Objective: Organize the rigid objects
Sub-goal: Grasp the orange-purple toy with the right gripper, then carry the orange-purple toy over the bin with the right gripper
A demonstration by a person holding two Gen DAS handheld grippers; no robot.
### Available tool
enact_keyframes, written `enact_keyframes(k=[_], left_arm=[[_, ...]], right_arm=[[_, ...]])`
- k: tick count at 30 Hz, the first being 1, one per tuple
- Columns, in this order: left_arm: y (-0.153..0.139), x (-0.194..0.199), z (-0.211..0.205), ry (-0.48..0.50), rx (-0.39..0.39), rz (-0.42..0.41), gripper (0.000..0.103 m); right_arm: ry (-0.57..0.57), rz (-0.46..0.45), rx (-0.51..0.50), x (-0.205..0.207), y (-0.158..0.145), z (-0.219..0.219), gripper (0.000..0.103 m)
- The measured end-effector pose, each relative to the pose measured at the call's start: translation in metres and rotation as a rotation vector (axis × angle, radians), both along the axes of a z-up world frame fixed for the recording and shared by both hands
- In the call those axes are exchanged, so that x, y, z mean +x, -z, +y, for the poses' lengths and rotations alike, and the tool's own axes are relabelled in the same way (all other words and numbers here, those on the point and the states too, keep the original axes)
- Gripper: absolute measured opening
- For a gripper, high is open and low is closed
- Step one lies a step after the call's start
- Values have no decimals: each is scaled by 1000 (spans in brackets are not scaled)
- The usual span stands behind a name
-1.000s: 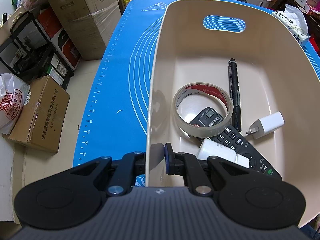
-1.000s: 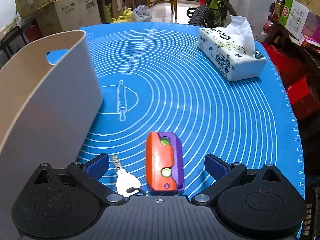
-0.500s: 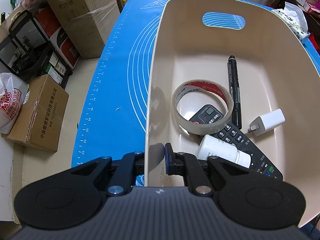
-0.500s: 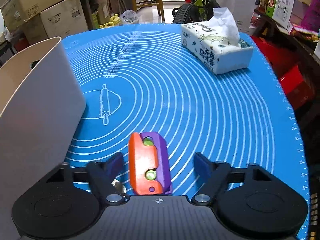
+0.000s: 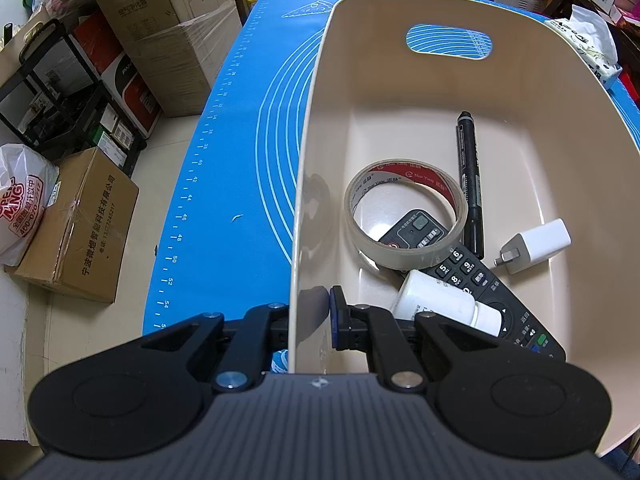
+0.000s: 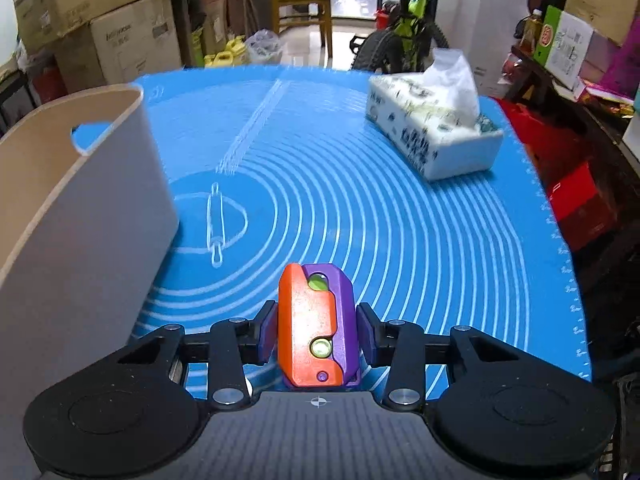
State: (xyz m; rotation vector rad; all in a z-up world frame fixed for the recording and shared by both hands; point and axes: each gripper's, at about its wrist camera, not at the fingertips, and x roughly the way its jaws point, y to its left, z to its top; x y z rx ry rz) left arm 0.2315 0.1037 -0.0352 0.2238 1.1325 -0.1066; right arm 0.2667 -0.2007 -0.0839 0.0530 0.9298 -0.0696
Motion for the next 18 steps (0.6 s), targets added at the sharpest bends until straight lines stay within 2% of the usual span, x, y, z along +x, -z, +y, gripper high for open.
enact_keyframes(k=[8,18], left_arm=[[-1,0,0,0,-1,1,12],[-1,-2,1,-3,-1,0,12]], right_arm=[[-30,-110,12,-3,-45,20,49],[-227,-251,75,-19,-100,80,49]])
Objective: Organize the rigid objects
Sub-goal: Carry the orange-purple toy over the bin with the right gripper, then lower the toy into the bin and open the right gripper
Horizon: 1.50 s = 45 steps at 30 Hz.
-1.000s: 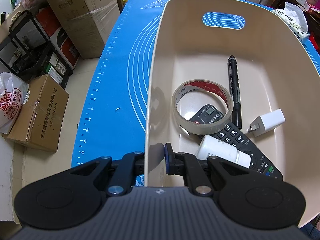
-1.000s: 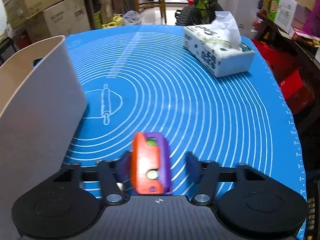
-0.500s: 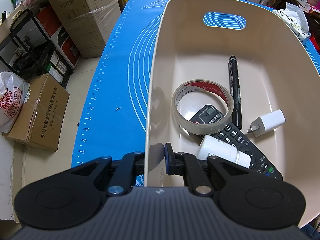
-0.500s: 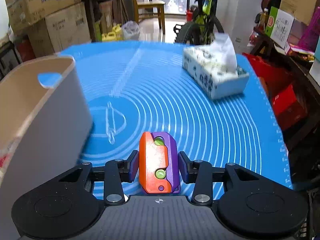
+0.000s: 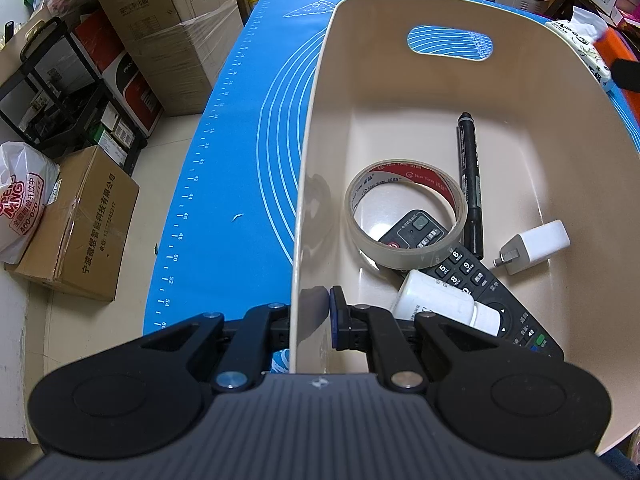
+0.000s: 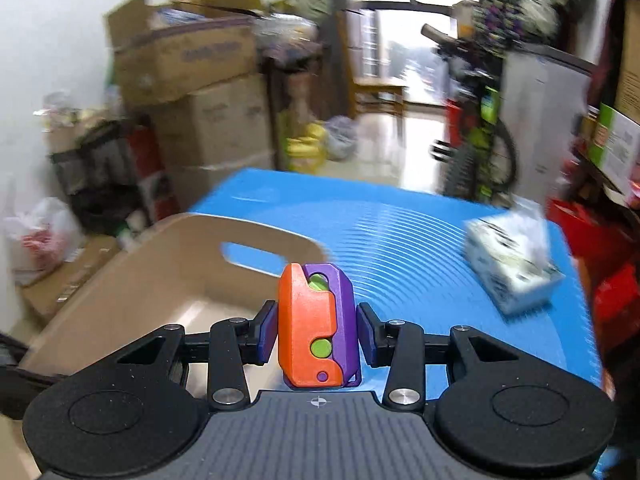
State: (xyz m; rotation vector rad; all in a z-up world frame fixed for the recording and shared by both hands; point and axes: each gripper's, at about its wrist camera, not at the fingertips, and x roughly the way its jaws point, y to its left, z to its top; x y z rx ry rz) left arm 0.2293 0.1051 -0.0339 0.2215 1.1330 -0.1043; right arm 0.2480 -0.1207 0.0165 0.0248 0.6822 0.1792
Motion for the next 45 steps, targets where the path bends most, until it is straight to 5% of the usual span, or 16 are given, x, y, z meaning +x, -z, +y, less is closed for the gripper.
enact_keyframes(k=[7,25,38,45], left_arm=[[-2,-1,2,1,0,-1,12],[-3,0,0,6,2,1,12],[-5,0,1,2,0,-1,12],[-6,0,1,0,0,-1,12]], right_arm=[[-173,49,-26,-3,3,59,49],[-303,289,-166,-10,57,113,51],[-282,195,-15,-13,26,82,72],[-124,106,51,-8,-1,22,75]])
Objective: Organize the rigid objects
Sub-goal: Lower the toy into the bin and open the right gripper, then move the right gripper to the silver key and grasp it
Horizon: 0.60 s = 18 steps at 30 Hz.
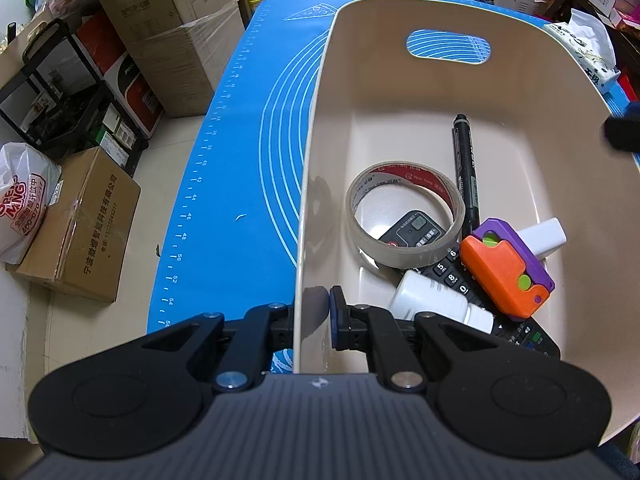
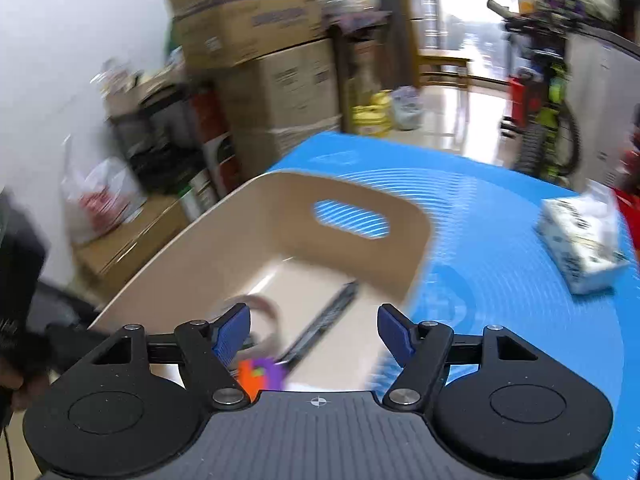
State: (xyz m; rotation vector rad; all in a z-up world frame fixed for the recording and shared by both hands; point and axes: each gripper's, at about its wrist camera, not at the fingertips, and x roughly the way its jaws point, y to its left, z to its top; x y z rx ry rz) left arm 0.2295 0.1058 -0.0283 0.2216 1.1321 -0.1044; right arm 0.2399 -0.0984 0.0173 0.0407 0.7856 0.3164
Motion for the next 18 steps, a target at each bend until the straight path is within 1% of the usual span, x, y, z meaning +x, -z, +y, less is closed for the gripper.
enact_keyframes(k=[2,4,5,7,9,12,15,18], left_arm=[[0,0,0,0,1,0,12],[0,0,0,0,1,0,12],[0,0,0,0,1,0,12],[0,0,0,-1,1,0,12],[0,0,0,-1,2,-1,12],[-1,-1,0,-5,3,-2,12],[-1,-1,0,-5,3,-2,12],[-1,-2,0,-6,6,-2,12]], right_arm=[[63,-18,-1,3,-1,-22,75],[118,-45,-19,4,3,-40,75],[151,-44,-23,5,7,-51,75],[214,-11,-5,8,19,-72,75],[251,20,5,9,33,-87,75],[260,75,-23,11,55,-99,75],[246,117,-62,8,71,-99,75],[233,168,-62,9,83,-98,75]])
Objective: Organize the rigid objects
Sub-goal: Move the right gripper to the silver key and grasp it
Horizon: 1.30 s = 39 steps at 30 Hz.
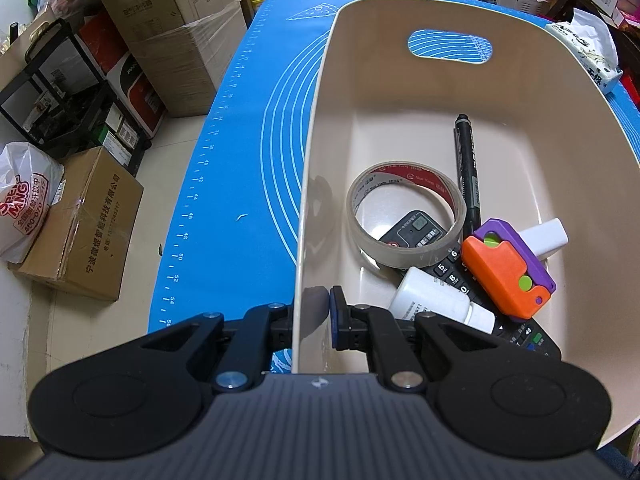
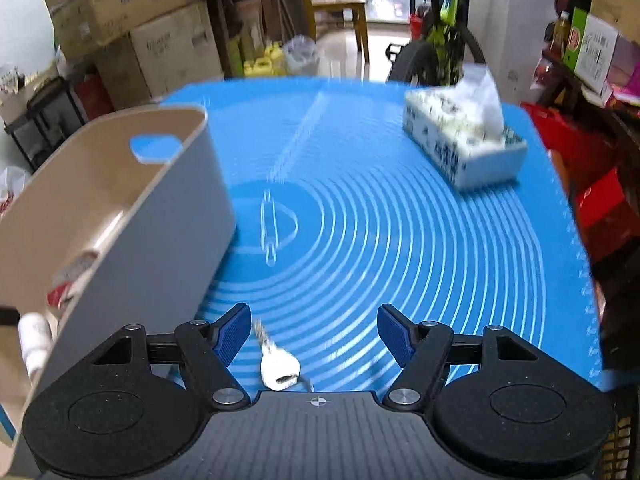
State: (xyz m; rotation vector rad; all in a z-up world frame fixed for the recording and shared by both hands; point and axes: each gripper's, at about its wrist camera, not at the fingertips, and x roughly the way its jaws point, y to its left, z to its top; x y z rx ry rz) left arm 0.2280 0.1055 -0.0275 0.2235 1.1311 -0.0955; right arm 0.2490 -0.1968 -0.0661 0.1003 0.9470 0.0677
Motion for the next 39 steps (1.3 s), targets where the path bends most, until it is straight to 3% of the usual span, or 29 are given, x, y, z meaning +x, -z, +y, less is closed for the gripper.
enact_keyframes(k=[4,8,10,15,25,30,39], left_arm=[[0,0,0,-1,0,0,12],[0,0,-1,0,1,-1,12],[0,0,-1,-1,2,0,12],[0,0,-1,0,1,0,12],[0,0,0,-1,1,0,12],[0,0,0,1,2,0,12],[0,0,0,0,1,0,12]], right_arm=[[-6,62,19,-10,15,-1,75],[-7,122,55,-20,27,1,62],[-26,108,23,-24,28,6,60],[-45,99,27,-24,27,12,41],[-93,46,11,-25,17,31,40],[-117,48,-31,-21,24,41,32],[-53,71,-9,-17,29,37,31]])
